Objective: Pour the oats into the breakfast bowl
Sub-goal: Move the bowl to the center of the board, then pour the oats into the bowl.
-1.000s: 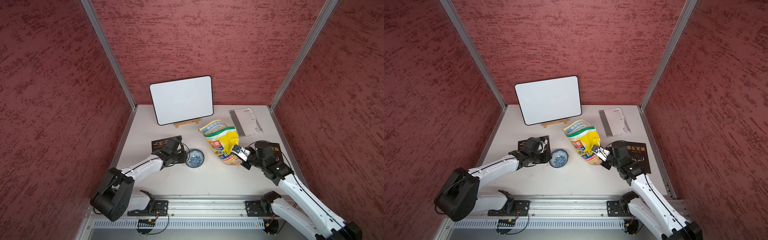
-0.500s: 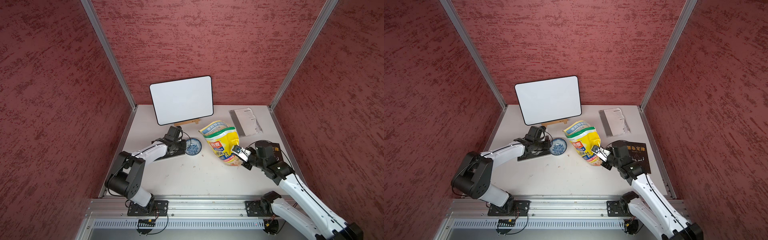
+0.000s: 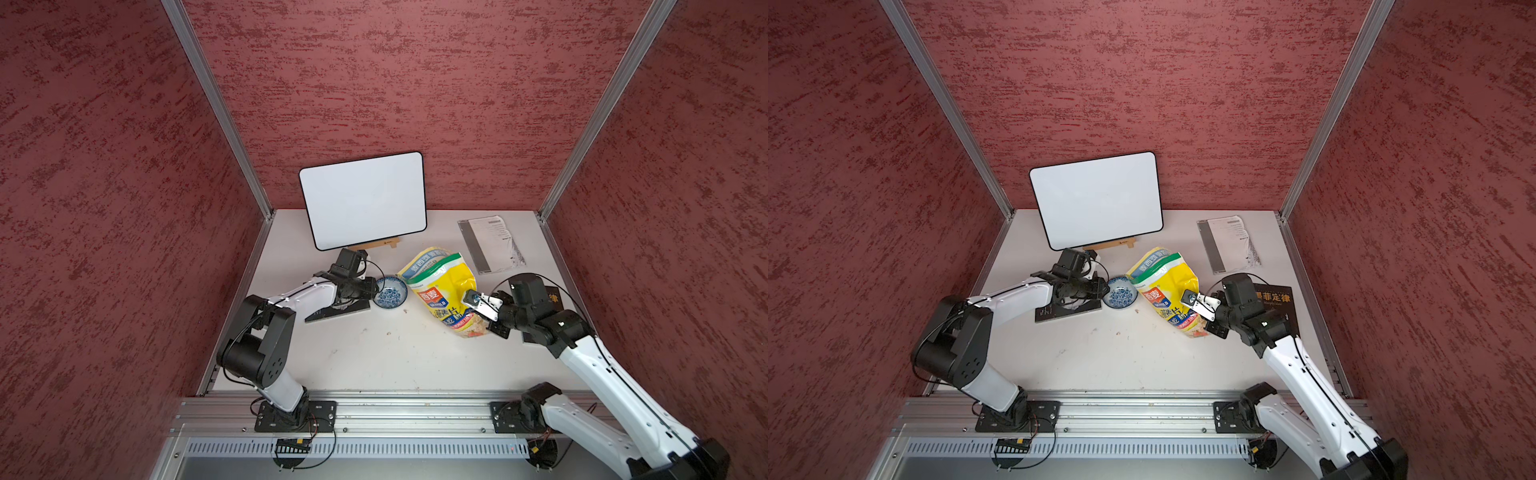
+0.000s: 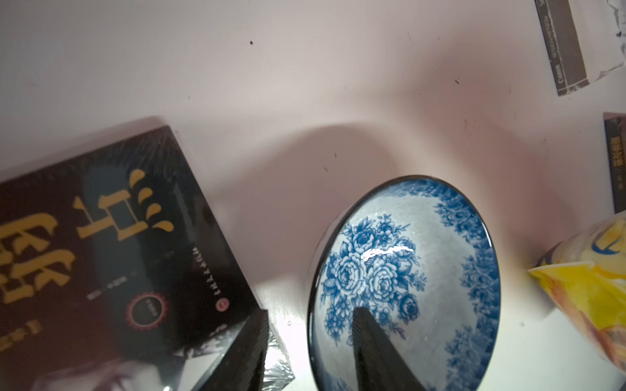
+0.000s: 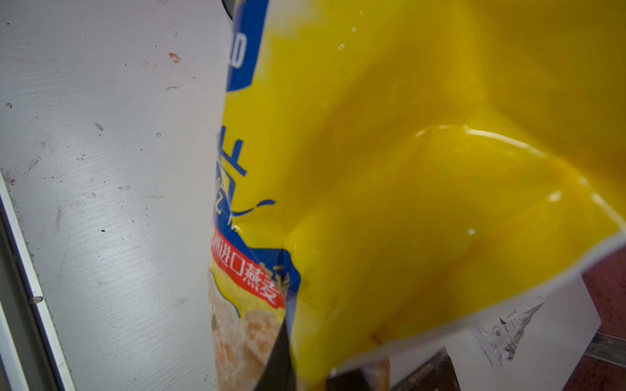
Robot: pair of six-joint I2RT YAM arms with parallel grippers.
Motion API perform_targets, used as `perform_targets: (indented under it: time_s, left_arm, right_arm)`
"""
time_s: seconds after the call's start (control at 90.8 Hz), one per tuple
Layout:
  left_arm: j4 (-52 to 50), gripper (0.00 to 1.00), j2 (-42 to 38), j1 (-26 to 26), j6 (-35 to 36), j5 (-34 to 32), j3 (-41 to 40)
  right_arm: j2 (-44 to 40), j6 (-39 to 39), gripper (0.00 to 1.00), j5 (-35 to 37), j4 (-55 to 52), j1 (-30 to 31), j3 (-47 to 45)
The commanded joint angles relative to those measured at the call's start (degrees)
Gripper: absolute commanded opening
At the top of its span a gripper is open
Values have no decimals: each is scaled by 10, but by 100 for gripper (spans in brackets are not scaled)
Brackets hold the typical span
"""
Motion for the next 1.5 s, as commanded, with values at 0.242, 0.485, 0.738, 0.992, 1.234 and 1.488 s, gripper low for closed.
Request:
perform_targets:
  time_s: [0.242,0.485,0.738,0.992,1.234,1.488]
  left_arm:
    - [25,64,-204,36,47,98,31]
    - [92,76,-205,16,128,310,120]
    - [13,82,-119,-25,241,383,237]
    - [-27,83,-47,-53,316,409,294]
    - [-73,84,22,-74,379,409,359]
    - [-96,66,73,-92,395,414,400]
  right_arm:
    - [33,-97,0,12,-28,-18,112]
    - [74,-146,0,12,-61,-18,169]
    - [112,-189,0,9,-87,-18,225]
    - [142,-229,0,17,-126,-18,281]
    - [175,-265,0,28,-156,-17,332]
    - [215,-291,0,40,-186,-14,397]
